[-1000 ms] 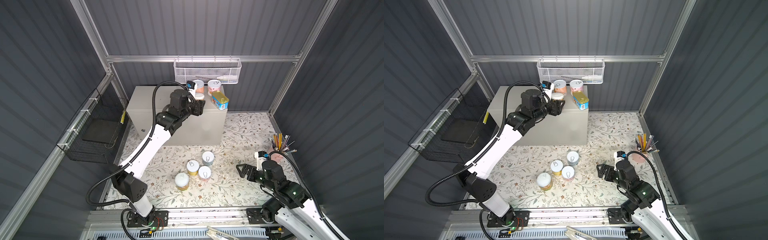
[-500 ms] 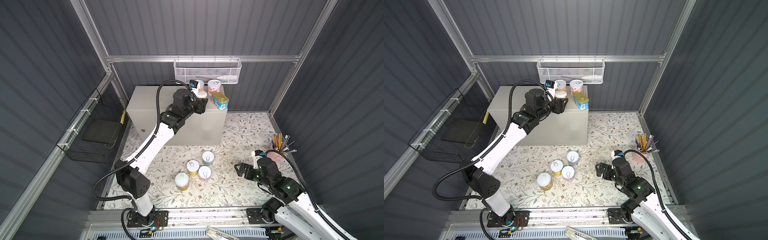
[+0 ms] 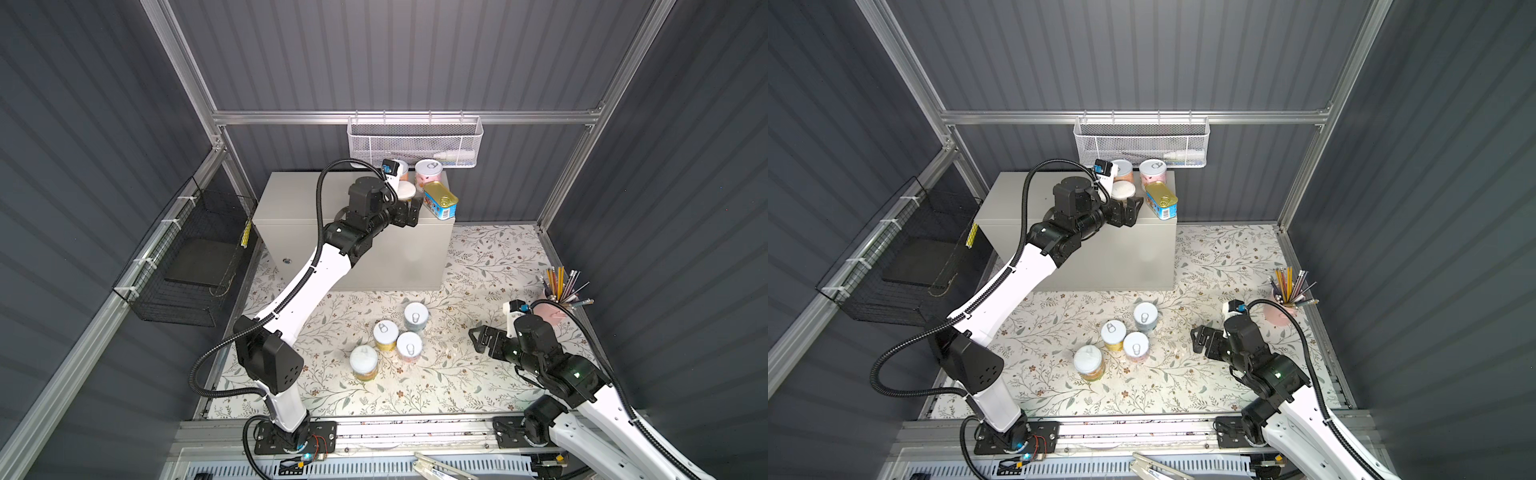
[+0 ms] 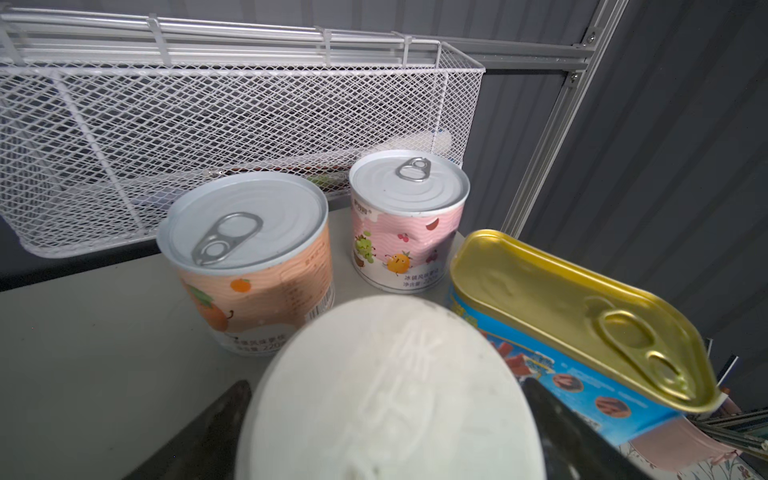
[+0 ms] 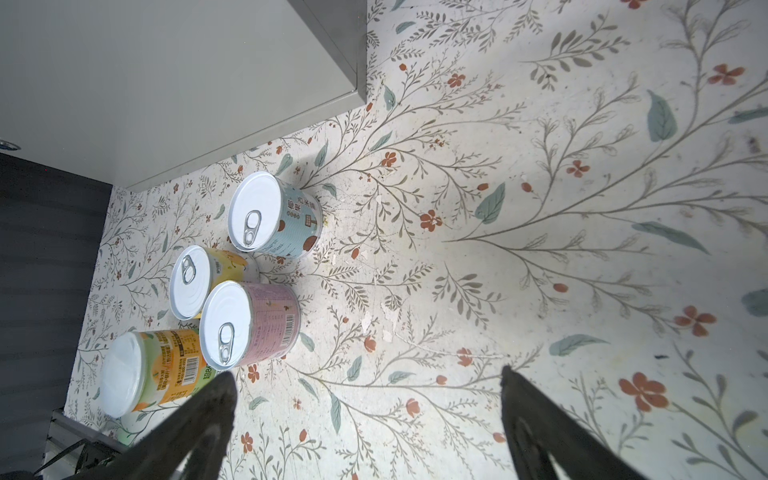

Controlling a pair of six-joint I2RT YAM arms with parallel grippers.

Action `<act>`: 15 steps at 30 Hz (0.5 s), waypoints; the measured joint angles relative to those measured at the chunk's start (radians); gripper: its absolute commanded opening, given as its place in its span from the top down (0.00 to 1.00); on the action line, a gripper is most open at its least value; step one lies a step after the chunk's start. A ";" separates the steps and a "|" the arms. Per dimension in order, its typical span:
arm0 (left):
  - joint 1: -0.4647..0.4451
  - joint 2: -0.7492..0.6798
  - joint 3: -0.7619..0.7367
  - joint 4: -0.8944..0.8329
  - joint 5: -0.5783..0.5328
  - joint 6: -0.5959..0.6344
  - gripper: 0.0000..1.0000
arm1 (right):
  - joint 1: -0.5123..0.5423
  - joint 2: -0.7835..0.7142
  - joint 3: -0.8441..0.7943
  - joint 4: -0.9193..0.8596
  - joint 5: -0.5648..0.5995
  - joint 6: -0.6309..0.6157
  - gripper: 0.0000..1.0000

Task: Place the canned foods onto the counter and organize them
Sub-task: 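Carry the orange-print can with the left gripper up onto the cabinet top, then set the can down beside the other orange can and open the left gripper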

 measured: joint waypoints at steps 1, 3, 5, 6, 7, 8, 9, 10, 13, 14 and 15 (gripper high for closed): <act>0.000 -0.002 -0.008 0.000 -0.004 0.000 0.00 | 0.000 -0.002 0.000 0.000 0.000 0.000 0.01; 0.000 -0.010 -0.027 -0.002 -0.019 0.002 0.00 | 0.000 -0.007 0.000 0.001 0.000 0.000 0.01; 0.000 -0.018 -0.034 -0.006 -0.032 0.007 0.00 | 0.000 -0.008 0.000 0.005 0.000 0.000 0.01; 0.000 -0.025 -0.038 -0.009 -0.039 0.008 0.00 | 0.000 -0.008 0.000 0.007 0.000 0.000 0.01; 0.000 -0.034 -0.043 -0.009 -0.044 0.009 0.00 | 0.000 -0.007 0.000 0.008 0.000 0.000 0.01; 0.000 -0.045 -0.049 -0.009 -0.049 0.011 0.00 | -0.001 -0.006 0.000 0.010 0.000 0.000 0.01; 0.000 -0.061 -0.056 -0.008 -0.053 0.012 0.00 | -0.001 -0.005 0.000 0.012 0.000 0.000 0.01; 0.000 -0.074 -0.062 -0.009 -0.056 0.012 0.00 | -0.001 -0.003 0.000 0.014 0.000 0.000 0.01; 0.000 -0.121 -0.078 -0.011 -0.056 0.016 0.00 | -0.001 0.009 0.000 0.018 0.000 0.000 0.01; 0.000 -0.135 -0.082 -0.012 -0.056 0.018 0.00 | -0.001 0.013 0.000 0.020 0.000 0.000 0.01; 0.000 -0.150 -0.086 -0.014 -0.056 0.018 0.00 | -0.001 0.016 0.000 0.022 0.000 0.000 0.01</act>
